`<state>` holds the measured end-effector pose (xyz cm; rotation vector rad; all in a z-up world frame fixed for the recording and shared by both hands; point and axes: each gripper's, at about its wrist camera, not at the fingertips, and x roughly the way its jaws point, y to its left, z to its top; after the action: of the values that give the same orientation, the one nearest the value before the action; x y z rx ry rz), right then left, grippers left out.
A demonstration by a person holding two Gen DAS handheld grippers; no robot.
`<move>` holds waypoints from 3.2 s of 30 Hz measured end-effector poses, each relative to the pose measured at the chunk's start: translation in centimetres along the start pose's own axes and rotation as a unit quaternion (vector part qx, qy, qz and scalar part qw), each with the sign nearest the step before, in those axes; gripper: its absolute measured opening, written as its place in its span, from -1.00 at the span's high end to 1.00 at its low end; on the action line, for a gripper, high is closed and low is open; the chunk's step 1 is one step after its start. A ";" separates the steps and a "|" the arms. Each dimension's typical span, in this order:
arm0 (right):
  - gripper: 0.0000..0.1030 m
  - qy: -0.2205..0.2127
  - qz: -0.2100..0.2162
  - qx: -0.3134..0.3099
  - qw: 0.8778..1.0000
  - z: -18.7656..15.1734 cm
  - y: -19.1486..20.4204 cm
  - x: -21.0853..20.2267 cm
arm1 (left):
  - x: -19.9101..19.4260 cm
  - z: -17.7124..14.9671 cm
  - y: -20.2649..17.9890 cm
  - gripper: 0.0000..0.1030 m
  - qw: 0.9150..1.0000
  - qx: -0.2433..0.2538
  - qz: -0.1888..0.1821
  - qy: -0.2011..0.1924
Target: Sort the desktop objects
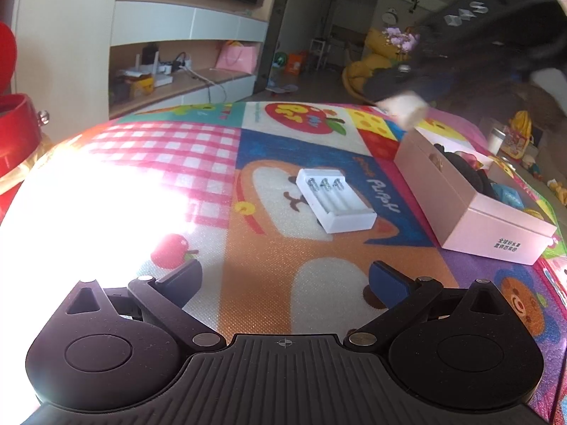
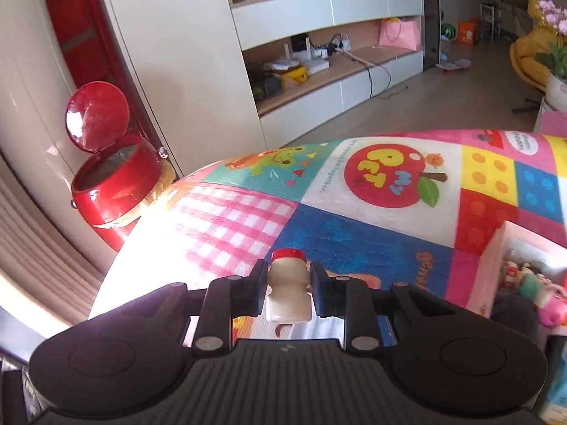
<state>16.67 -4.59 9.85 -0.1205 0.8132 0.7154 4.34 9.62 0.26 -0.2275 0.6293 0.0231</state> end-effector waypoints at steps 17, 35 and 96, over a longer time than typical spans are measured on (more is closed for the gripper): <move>0.32 -0.032 -0.213 0.046 0.975 -18.7 -9.0 -9.1 | 1.9 1.4 -2.9 -0.99 0.999 0.048 -0.006 0.022; -0.61 -0.115 -0.250 0.052 0.960 -22.5 -7.0 -13.4 | 8.6 4.8 -7.1 -0.08 0.992 0.110 0.046 0.035; 0.59 -0.144 -0.040 0.119 0.982 -20.9 -7.8 -14.7 | -2.0 -3.3 -18.5 -0.89 0.944 0.269 -0.192 -0.012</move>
<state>1.67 -26.02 4.40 0.1631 0.6077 0.5388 2.49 -9.07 2.68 0.1829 0.5371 -0.5181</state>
